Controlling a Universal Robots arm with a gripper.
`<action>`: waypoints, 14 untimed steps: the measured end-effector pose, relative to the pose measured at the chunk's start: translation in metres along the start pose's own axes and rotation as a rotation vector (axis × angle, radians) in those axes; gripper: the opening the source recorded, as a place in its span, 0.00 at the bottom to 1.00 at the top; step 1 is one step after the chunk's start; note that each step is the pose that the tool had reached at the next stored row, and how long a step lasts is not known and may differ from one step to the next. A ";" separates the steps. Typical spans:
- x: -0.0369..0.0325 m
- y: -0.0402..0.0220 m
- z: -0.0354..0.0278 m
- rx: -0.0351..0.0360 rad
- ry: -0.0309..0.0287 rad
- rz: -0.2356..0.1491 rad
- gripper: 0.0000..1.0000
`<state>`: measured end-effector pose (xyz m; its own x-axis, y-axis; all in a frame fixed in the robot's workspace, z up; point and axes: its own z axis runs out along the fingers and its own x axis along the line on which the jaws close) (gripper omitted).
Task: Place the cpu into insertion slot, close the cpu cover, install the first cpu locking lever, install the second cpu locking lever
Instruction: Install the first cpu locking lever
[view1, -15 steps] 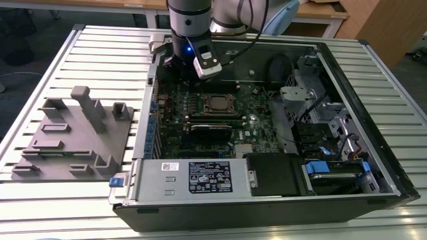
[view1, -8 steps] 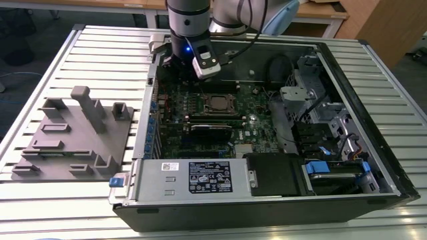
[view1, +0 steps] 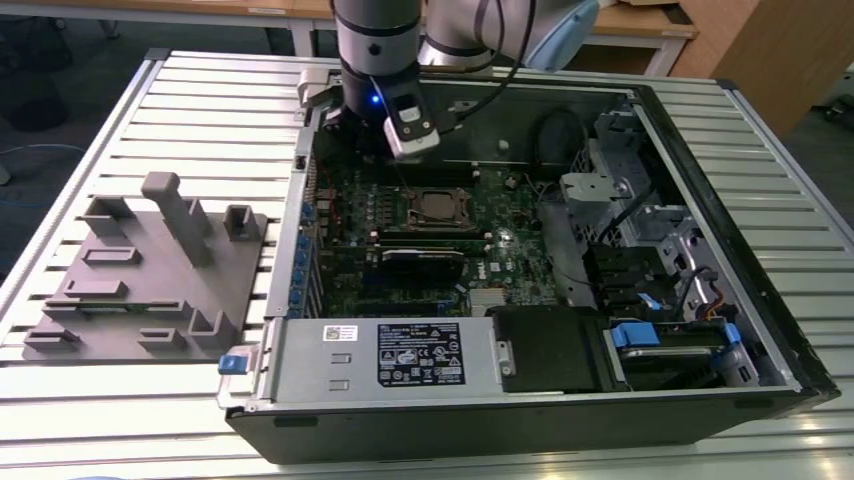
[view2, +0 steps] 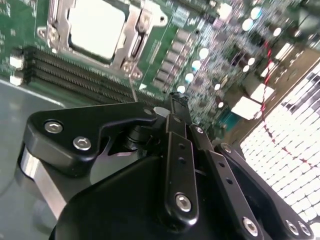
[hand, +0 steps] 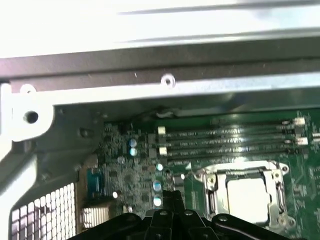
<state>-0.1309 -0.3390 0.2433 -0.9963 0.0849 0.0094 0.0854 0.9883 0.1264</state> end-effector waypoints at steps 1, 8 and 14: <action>0.0000 0.0000 0.0000 -0.0144 0.0035 0.000 0.11; 0.0000 -0.0008 -0.0001 -0.1024 0.0217 0.002 0.11; -0.0001 -0.0013 -0.0002 -0.1280 0.0258 0.002 0.11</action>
<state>-0.1309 -0.3403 0.2433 -0.9960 0.0819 0.0351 0.0881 0.9637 0.2520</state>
